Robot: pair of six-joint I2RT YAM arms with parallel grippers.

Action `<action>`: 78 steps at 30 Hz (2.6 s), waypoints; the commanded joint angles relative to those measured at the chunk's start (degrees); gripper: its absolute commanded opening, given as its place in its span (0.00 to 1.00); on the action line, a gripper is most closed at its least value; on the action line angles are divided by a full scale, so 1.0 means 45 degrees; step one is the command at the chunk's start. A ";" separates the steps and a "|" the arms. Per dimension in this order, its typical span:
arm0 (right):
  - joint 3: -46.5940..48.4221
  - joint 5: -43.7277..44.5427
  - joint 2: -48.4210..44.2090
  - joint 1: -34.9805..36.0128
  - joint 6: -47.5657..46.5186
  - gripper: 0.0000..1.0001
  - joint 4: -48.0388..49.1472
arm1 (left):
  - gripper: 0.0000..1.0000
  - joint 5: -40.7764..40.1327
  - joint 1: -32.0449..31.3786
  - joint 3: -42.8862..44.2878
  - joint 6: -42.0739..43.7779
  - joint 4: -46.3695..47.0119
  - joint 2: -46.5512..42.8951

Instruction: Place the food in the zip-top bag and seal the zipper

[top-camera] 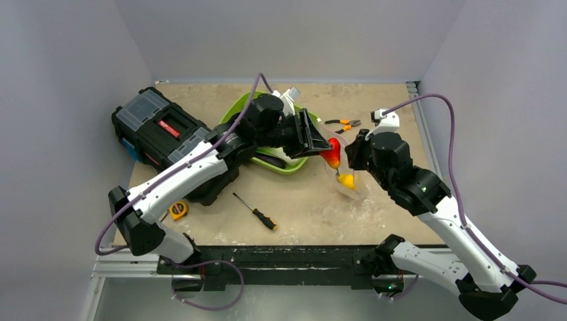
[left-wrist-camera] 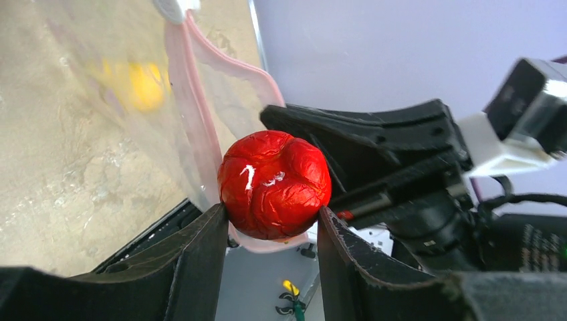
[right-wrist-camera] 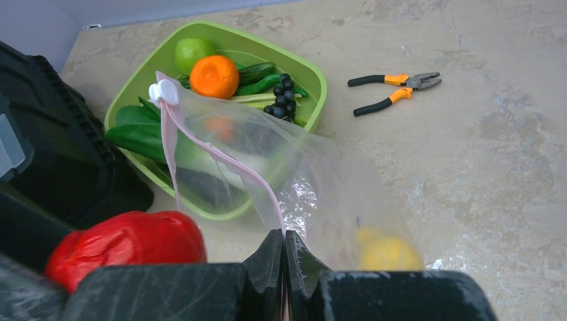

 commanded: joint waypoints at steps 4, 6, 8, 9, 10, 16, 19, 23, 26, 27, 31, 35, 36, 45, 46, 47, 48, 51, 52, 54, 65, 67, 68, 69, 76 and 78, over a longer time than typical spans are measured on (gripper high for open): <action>0.0343 -0.0075 -0.0226 0.0012 -0.0058 0.00 0.0446 | 0.10 -0.0496 -0.0119 0.0949 -0.0554 -0.0326 0.0681; 0.0299 -0.0070 -0.0255 0.0027 -0.0049 0.00 0.0484 | 0.13 -0.0607 -0.0170 0.1008 -0.0610 -0.0737 0.0765; 0.0312 -0.0066 -0.0256 0.0028 -0.0048 0.00 0.0510 | 0.16 -0.0711 -0.0192 0.0965 -0.0688 -0.1031 0.0778; 0.0322 -0.0079 -0.0258 0.0019 -0.0048 0.00 0.0514 | 0.19 -0.0759 -0.0194 0.0962 -0.0708 -0.1266 0.0785; 0.0326 -0.0091 -0.0256 0.0025 -0.0048 0.00 0.0515 | 0.23 -0.0787 -0.0184 0.0976 -0.0695 -0.1368 0.0783; 0.0273 -0.0185 -0.0273 0.0028 -0.0031 0.00 0.0535 | 0.49 -0.0712 -0.0205 0.1082 -0.0604 -0.1410 0.0833; 0.0216 -0.0215 -0.0295 0.0028 -0.0029 0.00 0.0590 | 0.60 -0.0584 -0.0207 0.1206 -0.0599 -0.1408 0.0926; 0.0203 -0.0243 -0.0301 0.0027 -0.0004 0.00 0.0612 | 0.79 -0.0465 -0.0246 0.1436 -0.0609 -0.1371 0.1072; 0.0199 -0.0235 -0.0314 0.0018 -0.0007 0.00 0.0595 | 0.84 -0.0451 -0.0261 0.1617 -0.0496 -0.1459 0.1105; 0.0210 -0.0223 -0.0314 0.0013 -0.0009 0.00 0.0593 | 0.85 -0.0451 -0.0263 0.1625 -0.0461 -0.1450 0.1065; 0.0195 -0.0157 -0.0353 0.0019 -0.0010 0.00 0.0583 | 0.85 -0.0471 -0.0272 0.1606 -0.0233 -0.1391 0.0902; 0.0239 -0.0103 -0.0335 0.0024 -0.0043 0.00 0.0578 | 0.84 -0.0696 -0.0262 0.1594 0.0490 -0.1588 0.0591; 0.0249 -0.0067 -0.0351 0.0018 -0.0065 0.00 0.0564 | 0.84 -0.0925 -0.0273 0.1651 0.0775 -0.1796 0.0481; 0.0198 0.0350 -0.0611 0.0028 -0.0148 0.00 0.0353 | 0.97 -0.5343 -0.0250 0.1051 0.2802 -0.3221 -0.1106; 0.0196 0.0385 -0.0622 0.0029 -0.0151 0.00 0.0307 | 0.98 -0.5796 -0.0245 0.0677 0.2898 -0.3021 -0.1523; 0.0212 0.0438 -0.0643 0.0021 -0.0164 0.00 0.0267 | 1.00 -0.6280 -0.0247 0.0274 0.2968 -0.2764 -0.1817; 0.0209 0.0494 -0.0673 0.0028 -0.0165 0.00 0.0220 | 1.00 -0.6650 -0.0232 -0.0152 0.3033 -0.2480 -0.2118; 0.0236 0.0683 -0.0756 0.0017 -0.0183 0.00 0.0031 | 1.00 -0.6845 0.0020 -0.1072 0.3102 -0.1844 -0.2532; 0.0256 0.0742 -0.0789 0.0027 -0.0185 0.00 -0.0031 | 1.00 -0.6604 0.0172 -0.1253 0.3108 -0.1711 -0.2522; 0.0308 0.0806 -0.0853 0.0028 -0.0185 0.00 -0.0213 | 1.00 -0.6003 0.0515 -0.1498 0.3088 -0.1459 -0.2338; 0.0482 0.0676 -0.0964 0.0020 -0.0068 0.00 -0.1064 | 0.90 -0.3548 0.2091 -0.0889 0.4937 -0.0595 0.0764; 0.0498 0.0663 -0.0896 0.0024 -0.0049 0.00 -0.1104 | 0.88 -0.2914 0.2295 -0.0435 0.5495 -0.0633 0.1476; 0.0514 0.0678 -0.0873 0.0028 -0.0043 0.00 -0.1116 | 0.87 -0.2868 0.2331 -0.0209 0.5910 -0.0683 0.1814; 0.0540 0.0690 -0.0826 0.0026 -0.0048 0.00 -0.1122 | 0.87 -0.2855 0.2336 0.0044 0.6313 -0.0748 0.2172; 0.0614 0.0725 -0.0537 0.0024 -0.0028 0.00 -0.1257 | 0.83 -0.3133 0.2356 0.2162 0.8529 -0.1637 0.4824; 0.0617 0.0702 -0.0431 0.0024 -0.0023 0.00 -0.1305 | 0.82 -0.3344 0.2356 0.2754 0.9008 -0.1899 0.5500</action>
